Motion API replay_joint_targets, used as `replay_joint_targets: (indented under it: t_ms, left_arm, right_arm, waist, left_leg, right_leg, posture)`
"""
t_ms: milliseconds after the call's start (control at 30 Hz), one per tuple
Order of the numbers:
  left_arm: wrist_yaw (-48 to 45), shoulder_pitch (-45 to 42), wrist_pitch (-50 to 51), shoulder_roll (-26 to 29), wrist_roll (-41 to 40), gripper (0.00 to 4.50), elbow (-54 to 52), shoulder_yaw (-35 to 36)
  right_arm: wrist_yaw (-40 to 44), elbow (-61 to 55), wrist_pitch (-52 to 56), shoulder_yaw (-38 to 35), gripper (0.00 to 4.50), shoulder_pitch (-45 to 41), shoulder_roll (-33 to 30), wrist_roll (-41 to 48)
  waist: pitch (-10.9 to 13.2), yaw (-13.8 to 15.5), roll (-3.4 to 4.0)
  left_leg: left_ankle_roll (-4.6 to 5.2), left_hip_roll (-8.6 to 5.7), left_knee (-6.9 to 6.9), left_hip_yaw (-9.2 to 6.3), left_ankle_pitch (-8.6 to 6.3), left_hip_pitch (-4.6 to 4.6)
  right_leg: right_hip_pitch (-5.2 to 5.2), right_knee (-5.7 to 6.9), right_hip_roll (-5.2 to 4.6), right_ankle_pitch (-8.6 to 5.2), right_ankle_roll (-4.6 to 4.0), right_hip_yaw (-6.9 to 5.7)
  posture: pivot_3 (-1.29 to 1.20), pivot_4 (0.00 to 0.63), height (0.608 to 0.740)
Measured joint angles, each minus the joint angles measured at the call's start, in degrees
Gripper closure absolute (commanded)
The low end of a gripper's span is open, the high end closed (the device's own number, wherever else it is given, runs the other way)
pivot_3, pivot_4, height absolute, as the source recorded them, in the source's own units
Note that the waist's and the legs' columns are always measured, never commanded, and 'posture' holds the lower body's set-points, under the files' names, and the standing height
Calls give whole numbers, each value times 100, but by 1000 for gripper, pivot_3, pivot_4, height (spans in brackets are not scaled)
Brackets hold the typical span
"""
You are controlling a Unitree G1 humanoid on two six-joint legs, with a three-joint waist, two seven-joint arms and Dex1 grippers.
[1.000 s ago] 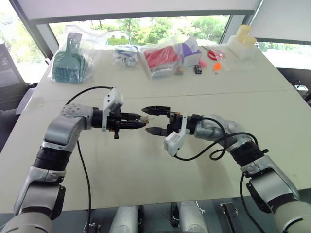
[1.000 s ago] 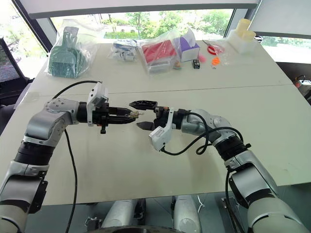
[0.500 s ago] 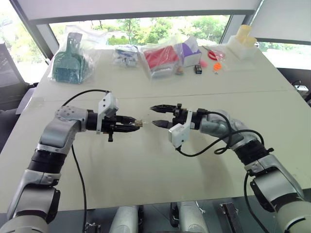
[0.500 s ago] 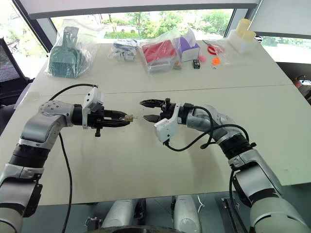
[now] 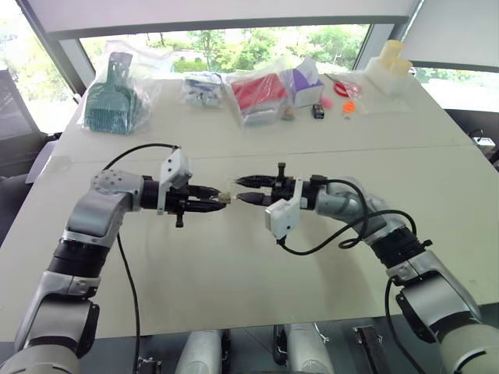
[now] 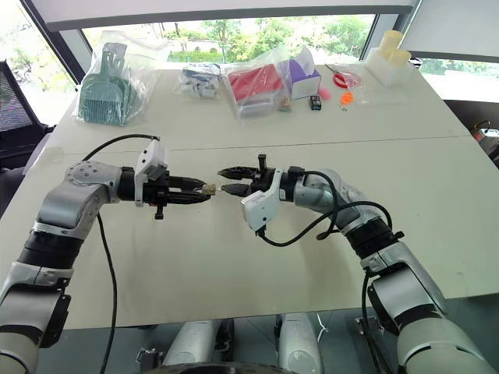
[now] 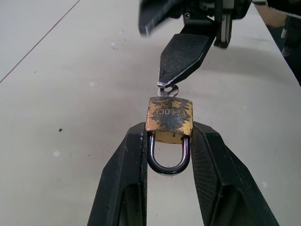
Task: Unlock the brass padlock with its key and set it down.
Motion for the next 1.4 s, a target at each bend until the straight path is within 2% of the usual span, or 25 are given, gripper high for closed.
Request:
replay_joint_targets:
  t_ms: [467, 600, 700, 733, 1033, 1400]
  left_arm:
    - [2, -27, -11, -7, -26, 3760, 4, -37]
    - [3, -54, -14, -7, -26, 3760, 4, -37]
    - [10, -65, -16, -19, -28, 3760, 4, -34]
    - [13, -83, -19, -18, -30, 3760, 4, -23]
    - [43, -111, -109, -49, 0, 3760, 6, -24]
    - [52, -15, -1137, -49, 507, 3760, 4, -155]
  right_arm:
    - [139, -1, 1, 60, 1196, 104, -35, -92]
    - [204, -39, 27, 60, 2430, 123, -16, -52]
    - [285, -127, 76, 63, 4102, 123, 24, -5]
    - [324, -127, 98, 71, 4467, 138, 23, -3]
    - [692, -146, 482, 71, 4467, 159, 165, 383]
    - [2519, -795, 2848, 45, 4467, 164, 291, 1933]
  waist:
    - [0, 2, 0]
    - [0, 0, 0]
    - [0, 0, 0]
    - [0, 6, 0]
    - [0, 0, 0]
    - [0, 8, 0]
  left_leg:
    - [0, 0, 0, 0, 0, 0]
    - [0, 0, 0, 0, 0, 0]
    - [0, 0, 0, 0, 0, 0]
    - [0, 0, 0, 0, 0, 0]
    - [1, 0, 0, 0, 0, 0]
    - [6, 0, 0, -1, -3, 0]
  right_leg:
    - [0, 0, 0, 0, 0, 0]
    - [0, 0, 0, 0, 0, 0]
    - [0, 0, 0, 0, 0, 0]
    - [0, 0, 0, 0, 0, 0]
    - [0, 1, 0, 0, 0, 0]
    - [0, 1, 0, 0, 0, -1]
  posture:
    - [0, 150, 740]
    - [0, 150, 740]
    - [0, 150, 740]
    - [0, 150, 740]
    - [0, 150, 740]
    - [0, 150, 740]
